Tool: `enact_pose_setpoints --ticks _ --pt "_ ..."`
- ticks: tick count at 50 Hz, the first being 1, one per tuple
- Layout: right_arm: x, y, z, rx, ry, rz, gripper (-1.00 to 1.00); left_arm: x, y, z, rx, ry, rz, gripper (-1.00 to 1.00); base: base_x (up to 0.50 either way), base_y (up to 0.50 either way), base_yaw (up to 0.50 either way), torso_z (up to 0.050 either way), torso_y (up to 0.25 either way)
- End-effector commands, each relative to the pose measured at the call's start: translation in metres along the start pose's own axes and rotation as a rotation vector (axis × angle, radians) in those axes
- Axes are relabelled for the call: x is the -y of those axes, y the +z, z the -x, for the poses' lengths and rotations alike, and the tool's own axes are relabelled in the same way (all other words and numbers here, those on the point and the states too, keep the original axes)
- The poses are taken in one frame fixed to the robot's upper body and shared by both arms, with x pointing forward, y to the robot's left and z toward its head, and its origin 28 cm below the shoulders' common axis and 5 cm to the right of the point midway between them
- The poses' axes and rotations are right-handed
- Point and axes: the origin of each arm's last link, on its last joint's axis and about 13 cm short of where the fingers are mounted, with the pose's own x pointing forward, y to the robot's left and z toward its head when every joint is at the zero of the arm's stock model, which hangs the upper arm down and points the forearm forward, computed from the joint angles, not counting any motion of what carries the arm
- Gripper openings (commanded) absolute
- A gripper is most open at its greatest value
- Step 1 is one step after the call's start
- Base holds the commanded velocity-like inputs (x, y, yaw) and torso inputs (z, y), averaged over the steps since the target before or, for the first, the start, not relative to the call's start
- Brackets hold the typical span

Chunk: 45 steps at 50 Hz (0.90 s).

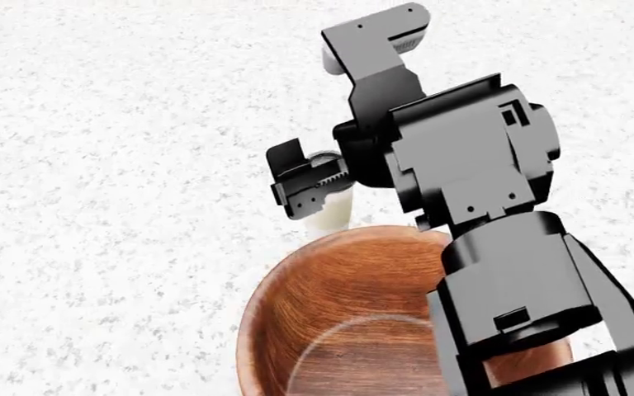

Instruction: Place the cup inside the bowl on the dining table and move the bowl to any counter.

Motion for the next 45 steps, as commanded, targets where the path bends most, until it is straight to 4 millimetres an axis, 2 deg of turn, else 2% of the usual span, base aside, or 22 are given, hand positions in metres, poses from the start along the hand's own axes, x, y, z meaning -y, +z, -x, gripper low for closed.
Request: enact_pose_setpoints --ticks 1,22,35,36,45 --pt "0.001 -0.004 -0.009 -0.028 0.016 -0.011 1.00 0.000 -0.001 -0.004 0.004 0.014 0.006 1.00 0.00 0.00 0.00 0.000 0.000" --pt "-0.003 -0.016 -0.019 -0.083 0.025 -0.016 1.00 -0.001 -0.003 -0.006 -0.005 0.019 0.004 1.00 0.00 0.00 0.00 0.000 0.000" --pt "-0.006 -0.009 -0.018 -0.054 0.010 -0.032 1.00 -0.002 -0.004 -0.005 -0.008 0.018 0.003 1.00 0.00 0.00 0.00 0.000 0.000" --pt "-0.006 -0.008 -0.017 -0.045 0.001 -0.033 -1.00 -0.003 -0.003 -0.005 -0.008 0.018 0.004 1.00 0.00 0.00 0.00 0.000 0.000" --pt "-0.004 -0.004 -0.015 -0.023 -0.024 -0.035 -1.00 -0.001 -0.005 -0.005 -0.009 0.015 0.005 1.00 0.00 0.00 0.00 0.000 0.000"
